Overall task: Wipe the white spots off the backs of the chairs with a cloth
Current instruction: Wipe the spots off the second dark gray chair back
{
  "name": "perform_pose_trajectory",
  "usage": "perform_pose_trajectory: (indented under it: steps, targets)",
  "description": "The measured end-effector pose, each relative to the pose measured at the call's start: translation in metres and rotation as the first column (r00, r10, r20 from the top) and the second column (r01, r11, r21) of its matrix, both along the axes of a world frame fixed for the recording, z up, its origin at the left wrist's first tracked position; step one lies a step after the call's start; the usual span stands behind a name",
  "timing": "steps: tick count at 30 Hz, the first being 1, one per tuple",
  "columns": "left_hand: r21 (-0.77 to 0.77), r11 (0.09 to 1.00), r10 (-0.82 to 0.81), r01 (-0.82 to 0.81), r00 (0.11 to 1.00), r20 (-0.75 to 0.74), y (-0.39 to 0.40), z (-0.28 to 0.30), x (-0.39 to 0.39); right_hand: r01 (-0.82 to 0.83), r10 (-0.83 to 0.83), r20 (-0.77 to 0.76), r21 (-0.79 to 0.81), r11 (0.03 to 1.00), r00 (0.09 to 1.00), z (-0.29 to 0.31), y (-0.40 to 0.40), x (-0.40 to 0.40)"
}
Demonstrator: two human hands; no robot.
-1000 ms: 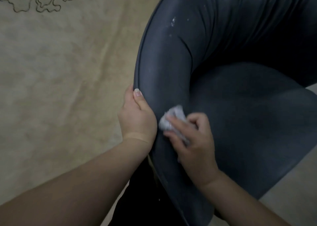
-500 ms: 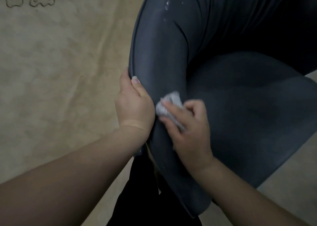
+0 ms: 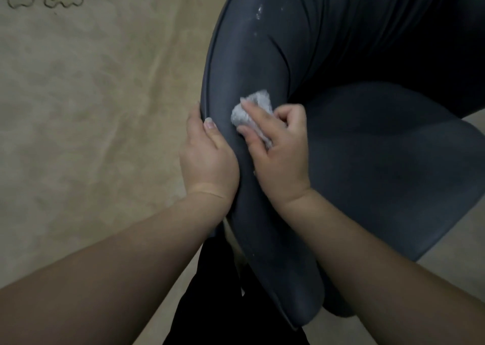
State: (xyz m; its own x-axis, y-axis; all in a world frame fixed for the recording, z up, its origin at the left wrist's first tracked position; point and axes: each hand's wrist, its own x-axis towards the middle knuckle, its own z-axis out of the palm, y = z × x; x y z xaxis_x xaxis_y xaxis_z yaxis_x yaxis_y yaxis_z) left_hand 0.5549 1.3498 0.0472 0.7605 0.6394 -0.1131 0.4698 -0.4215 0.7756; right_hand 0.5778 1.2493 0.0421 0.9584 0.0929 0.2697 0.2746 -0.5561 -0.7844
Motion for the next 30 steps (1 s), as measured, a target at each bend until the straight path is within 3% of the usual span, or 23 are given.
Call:
perform_pose_trajectory:
  steps: [3,8,15,20,24,30]
  targets:
    - [-0.003,1.0,-0.017,0.017,1.0,-0.003,0.0,0.0,-0.002,-0.005,0.004,0.048,0.02,1.0,0.999,-0.004,-0.001,0.005]
    - [0.026,0.999,-0.04,0.041,0.998,-0.042,0.0,0.0,-0.001,-0.022,0.022,0.002,0.089,0.996,1.0,-0.013,-0.015,-0.031]
    - [0.075,0.986,-0.146,0.146,0.989,0.001,-0.001,0.003,0.0,0.037,-0.042,0.084,0.055,0.998,0.996,0.001,0.018,0.08]
    - [0.082,0.981,-0.169,0.175,0.983,-0.076,0.001,0.005,0.008,-0.022,0.013,0.064,0.14,0.99,0.998,-0.013,-0.005,0.028]
    - [0.165,0.967,-0.185,0.194,0.98,-0.071,0.018,0.012,0.064,0.003,-0.011,0.059,0.139,0.99,0.998,-0.023,-0.01,0.028]
    - [0.15,0.953,-0.239,0.263,0.957,-0.162,0.027,0.021,0.144,0.048,-0.066,0.132,0.131,0.99,0.989,-0.019,-0.002,0.054]
